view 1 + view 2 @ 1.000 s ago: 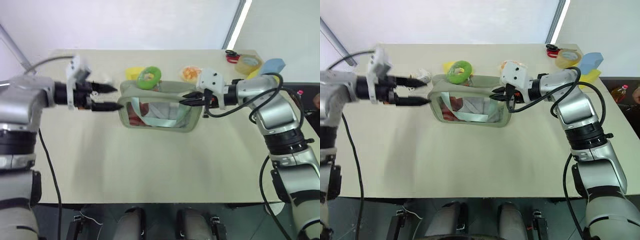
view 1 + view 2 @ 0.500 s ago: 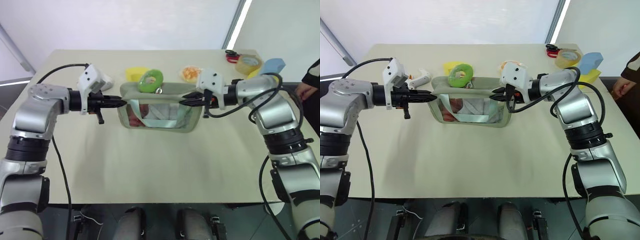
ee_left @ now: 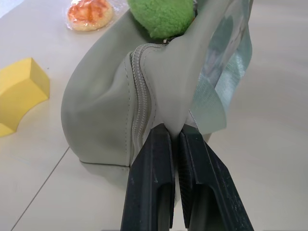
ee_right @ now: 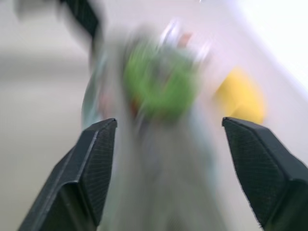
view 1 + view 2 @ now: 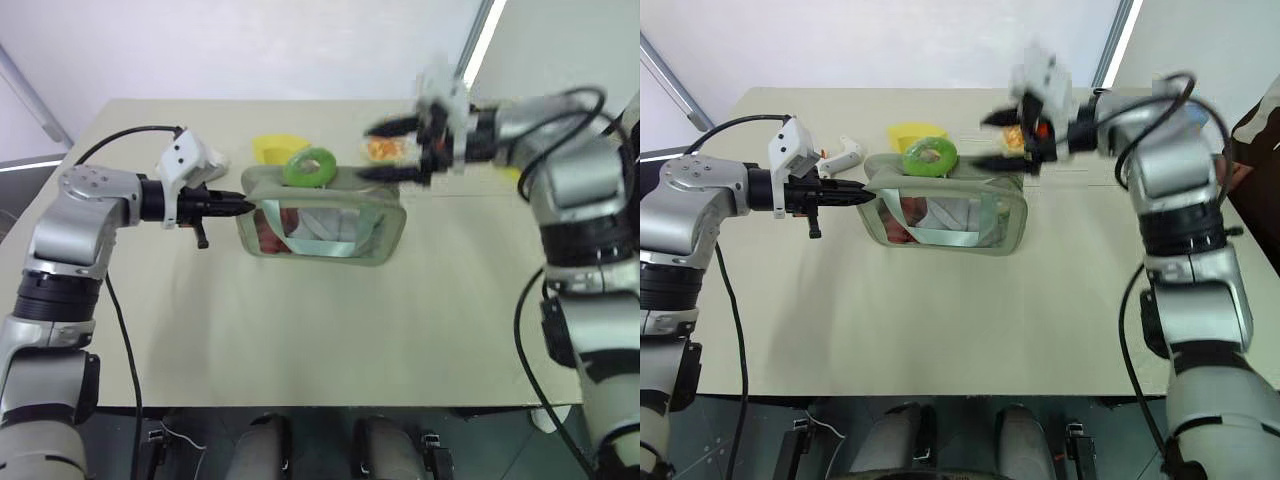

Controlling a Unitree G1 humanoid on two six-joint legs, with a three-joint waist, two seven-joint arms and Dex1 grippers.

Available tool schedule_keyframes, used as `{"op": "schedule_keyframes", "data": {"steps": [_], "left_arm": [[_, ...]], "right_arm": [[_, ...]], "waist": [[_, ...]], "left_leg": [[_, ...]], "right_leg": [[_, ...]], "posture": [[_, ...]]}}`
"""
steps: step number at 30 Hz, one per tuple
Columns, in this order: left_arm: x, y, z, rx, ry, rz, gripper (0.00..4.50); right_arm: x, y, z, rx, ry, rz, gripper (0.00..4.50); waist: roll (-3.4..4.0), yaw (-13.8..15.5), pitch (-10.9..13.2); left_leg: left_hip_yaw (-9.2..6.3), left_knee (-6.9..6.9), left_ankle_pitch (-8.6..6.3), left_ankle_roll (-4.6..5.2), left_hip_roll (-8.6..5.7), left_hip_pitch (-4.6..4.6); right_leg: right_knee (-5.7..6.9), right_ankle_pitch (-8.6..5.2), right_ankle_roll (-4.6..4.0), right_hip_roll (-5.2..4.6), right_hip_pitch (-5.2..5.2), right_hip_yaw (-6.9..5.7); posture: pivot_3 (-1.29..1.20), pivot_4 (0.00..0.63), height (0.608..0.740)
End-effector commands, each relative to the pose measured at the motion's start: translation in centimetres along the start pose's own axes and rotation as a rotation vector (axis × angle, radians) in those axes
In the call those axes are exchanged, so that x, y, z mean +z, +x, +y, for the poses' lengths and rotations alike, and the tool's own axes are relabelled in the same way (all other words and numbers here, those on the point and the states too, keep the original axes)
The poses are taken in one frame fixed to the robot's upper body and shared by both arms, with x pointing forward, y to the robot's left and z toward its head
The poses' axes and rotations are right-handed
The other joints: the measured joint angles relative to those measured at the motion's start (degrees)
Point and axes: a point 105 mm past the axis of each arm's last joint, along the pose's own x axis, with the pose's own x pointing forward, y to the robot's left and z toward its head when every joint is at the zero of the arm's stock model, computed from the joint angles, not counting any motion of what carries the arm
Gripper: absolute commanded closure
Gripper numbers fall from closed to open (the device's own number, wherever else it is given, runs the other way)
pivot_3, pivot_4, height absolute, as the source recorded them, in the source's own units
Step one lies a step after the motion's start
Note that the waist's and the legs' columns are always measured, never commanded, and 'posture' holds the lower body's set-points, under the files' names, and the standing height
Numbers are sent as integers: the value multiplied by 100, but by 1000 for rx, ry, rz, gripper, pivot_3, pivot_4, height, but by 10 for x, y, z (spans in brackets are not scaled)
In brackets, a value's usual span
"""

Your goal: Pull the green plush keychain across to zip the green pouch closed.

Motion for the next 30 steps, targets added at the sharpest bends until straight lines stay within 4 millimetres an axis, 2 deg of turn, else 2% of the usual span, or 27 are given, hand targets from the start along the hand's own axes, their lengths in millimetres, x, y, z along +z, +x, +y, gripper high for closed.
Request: {"op": "schedule_keyframes", "data": {"steps": [1,5,10,16,19,24,25,30], "left_arm": [[-3,4,-3,-23,3,11,4500],[-2,4,-4,-24,9,11,4500],[-2,5,-4,-25,13,11,4500],[-1,5,-3,-20,14,9,4500],[-1,5,-2,-17,16,9,4500],[-1,7,-2,-15,19,10,4500],[-1,7,-2,-15,20,10,4500],[-1,8,0,-14,24,9,4500]], "right_arm": [[9,11,-7,-17,62,-66,808],[-11,38,-9,-24,53,-18,808],[-33,58,-9,-23,63,44,808],[-36,66,-8,-20,70,49,808],[-31,64,-9,-19,95,23,1664],[-32,53,-11,-13,116,23,4265],[-31,49,-13,-20,124,18,4452],[-25,27,-24,-98,116,21,4452]], "waist": [[-3,-1,-2],[-3,0,-2],[-3,-7,-1],[-2,-12,-1],[-2,-13,-1],[-2,-1,-1],[-2,-1,-1],[-2,8,-1]], "left_leg": [[1,1,0,0,0,0],[10,3,0,0,-3,1],[10,1,0,-1,-4,-1],[8,1,1,-1,-4,-1],[8,1,1,-1,-4,0],[9,1,1,-1,-4,0],[9,1,1,-1,-4,0],[8,2,0,-1,-4,-1]], "right_leg": [[0,0,0,0,3,-1],[0,0,0,0,8,-1],[1,0,0,0,3,0],[1,0,0,-1,3,-1],[1,0,0,-1,3,-1],[1,0,0,-1,4,-1],[1,0,0,-1,4,-1],[1,0,0,-1,4,-1]], "posture": [[0,150,740],[0,150,740],[0,150,740],[0,150,740],[0,150,740],[0,150,740],[0,150,740],[0,150,740]]}}
